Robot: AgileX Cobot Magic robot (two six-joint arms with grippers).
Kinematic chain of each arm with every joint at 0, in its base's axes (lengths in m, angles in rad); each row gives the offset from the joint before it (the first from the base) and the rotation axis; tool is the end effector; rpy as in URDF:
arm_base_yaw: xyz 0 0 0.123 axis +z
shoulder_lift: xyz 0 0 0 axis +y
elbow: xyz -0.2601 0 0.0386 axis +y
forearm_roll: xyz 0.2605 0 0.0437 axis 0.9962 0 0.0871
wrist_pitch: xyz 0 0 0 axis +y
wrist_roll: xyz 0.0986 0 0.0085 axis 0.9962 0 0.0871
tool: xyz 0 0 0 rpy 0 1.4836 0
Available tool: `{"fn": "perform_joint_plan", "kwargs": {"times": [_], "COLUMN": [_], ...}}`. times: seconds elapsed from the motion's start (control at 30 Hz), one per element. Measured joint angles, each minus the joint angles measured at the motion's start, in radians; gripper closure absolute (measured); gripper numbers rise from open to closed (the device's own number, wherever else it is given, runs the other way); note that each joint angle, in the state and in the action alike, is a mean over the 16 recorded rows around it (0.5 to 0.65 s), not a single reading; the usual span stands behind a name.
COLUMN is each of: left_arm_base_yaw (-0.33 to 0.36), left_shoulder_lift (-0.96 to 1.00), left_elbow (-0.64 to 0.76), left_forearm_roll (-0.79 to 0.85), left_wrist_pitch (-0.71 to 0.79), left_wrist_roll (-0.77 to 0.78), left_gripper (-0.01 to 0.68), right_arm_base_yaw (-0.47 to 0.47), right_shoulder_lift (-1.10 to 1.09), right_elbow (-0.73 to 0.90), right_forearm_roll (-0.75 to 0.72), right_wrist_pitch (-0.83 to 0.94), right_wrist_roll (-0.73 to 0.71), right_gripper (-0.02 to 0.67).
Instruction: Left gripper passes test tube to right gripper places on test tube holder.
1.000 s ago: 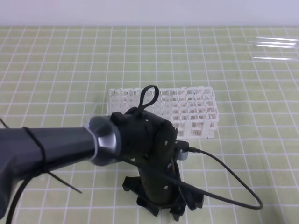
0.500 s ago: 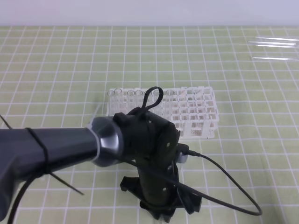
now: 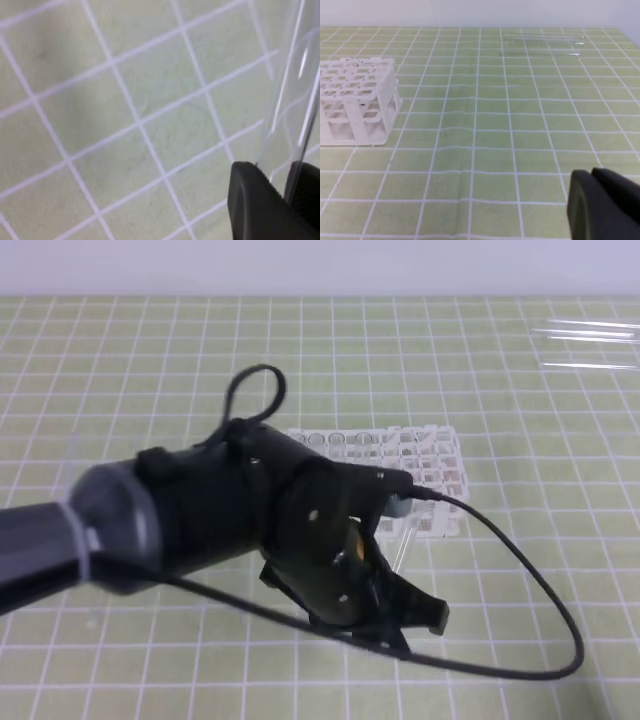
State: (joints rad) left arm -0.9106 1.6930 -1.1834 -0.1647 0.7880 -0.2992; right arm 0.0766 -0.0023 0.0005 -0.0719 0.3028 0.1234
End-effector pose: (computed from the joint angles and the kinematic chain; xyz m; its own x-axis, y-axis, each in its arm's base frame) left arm 0.2079 -0.2866 0.1957 -0.8509 0.4416 -0.2846 0.5098 0.8249 -0.2443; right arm 0.0968 0.0053 0.1841 -0.2136 0.0385 -0.9762 -0.0440 0.9978 0.0490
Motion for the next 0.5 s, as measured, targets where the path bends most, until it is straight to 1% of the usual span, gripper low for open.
{"fn": "perform_joint_plan", "kwargs": {"times": [0.07,0.17,0.33,0.5], "left_arm_base_yaw": [0.0,-0.001,-0.001,-0.001], "left_shoulder_lift": [-0.043,-0.119,-0.282,-0.461], "left_elbow": [0.039,0.121,0.302,0.498], "left_forearm_roll": [0.007,0.026,0.08,0.194], "left_wrist_pitch": [-0.052,-0.146,-0.342,-0.529], "left_wrist_roll": [0.013,0.035,0.069,0.092], "left_gripper": [0.642,0.632,0.626,0.626], "right_arm_base_yaw": [0.0,0.0,0.0,0.0], "right_shoulder_lift": [0.0,0.0,0.0,0.0], "right_elbow": [0.0,0.0,0.0,0.0], "right_forearm_roll": [0.0,0.0,0.0,0.0], "right_wrist_pitch": [0.0,0.0,0.0,0.0], "right_wrist_roll": [0.0,0.0,0.0,0.0], "right_gripper": [0.666,0.666,0.666,0.666]}}
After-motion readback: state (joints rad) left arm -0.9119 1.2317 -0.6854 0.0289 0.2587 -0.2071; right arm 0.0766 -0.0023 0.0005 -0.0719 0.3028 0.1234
